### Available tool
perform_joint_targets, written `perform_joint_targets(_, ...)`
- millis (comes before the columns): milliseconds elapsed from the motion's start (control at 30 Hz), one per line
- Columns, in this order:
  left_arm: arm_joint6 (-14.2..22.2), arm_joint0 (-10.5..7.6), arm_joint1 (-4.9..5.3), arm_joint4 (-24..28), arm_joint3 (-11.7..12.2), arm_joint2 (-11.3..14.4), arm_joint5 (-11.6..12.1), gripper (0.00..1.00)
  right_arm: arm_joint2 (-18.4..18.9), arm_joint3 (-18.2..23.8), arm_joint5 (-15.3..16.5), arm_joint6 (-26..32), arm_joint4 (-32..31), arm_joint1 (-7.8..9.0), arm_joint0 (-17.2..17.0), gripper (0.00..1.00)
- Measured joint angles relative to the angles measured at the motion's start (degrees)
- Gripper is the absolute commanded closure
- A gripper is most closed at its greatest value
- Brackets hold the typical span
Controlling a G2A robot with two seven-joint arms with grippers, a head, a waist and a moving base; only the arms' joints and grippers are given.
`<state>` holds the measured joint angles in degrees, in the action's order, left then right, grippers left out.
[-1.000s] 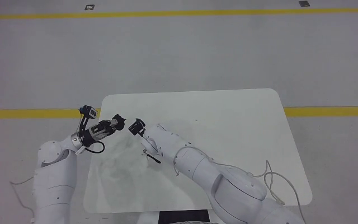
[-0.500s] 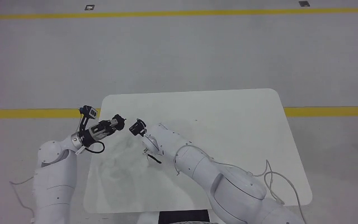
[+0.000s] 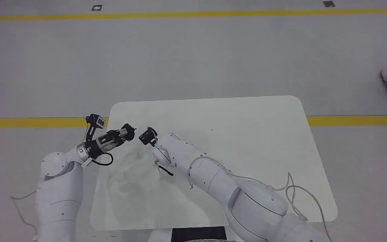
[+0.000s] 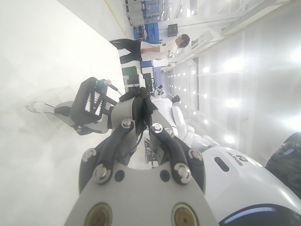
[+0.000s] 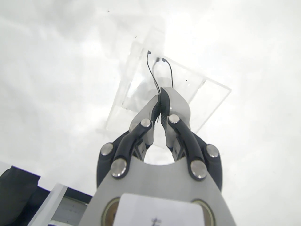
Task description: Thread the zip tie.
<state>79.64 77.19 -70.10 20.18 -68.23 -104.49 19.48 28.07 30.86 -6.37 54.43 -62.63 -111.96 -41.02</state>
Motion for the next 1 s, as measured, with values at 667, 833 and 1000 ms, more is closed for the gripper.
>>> perform_joint_targets(667,0.0,0.0,0.0,0.0,0.0,0.0,0.0,1.0,2.2,5.2,-1.7,2.7,-3.0,1.11,-1.0,1.0)
perform_joint_targets(833,0.0,0.0,0.0,0.0,0.0,0.0,0.0,1.0,4.3,11.0,-1.6,5.5,-4.4,2.9,-2.8,1.0)
perform_joint_targets(1000,0.0,0.0,0.0,0.0,0.0,0.0,0.0,1.0,7.2,18.3,-1.4,9.1,-7.0,5.4,-5.7,1.0)
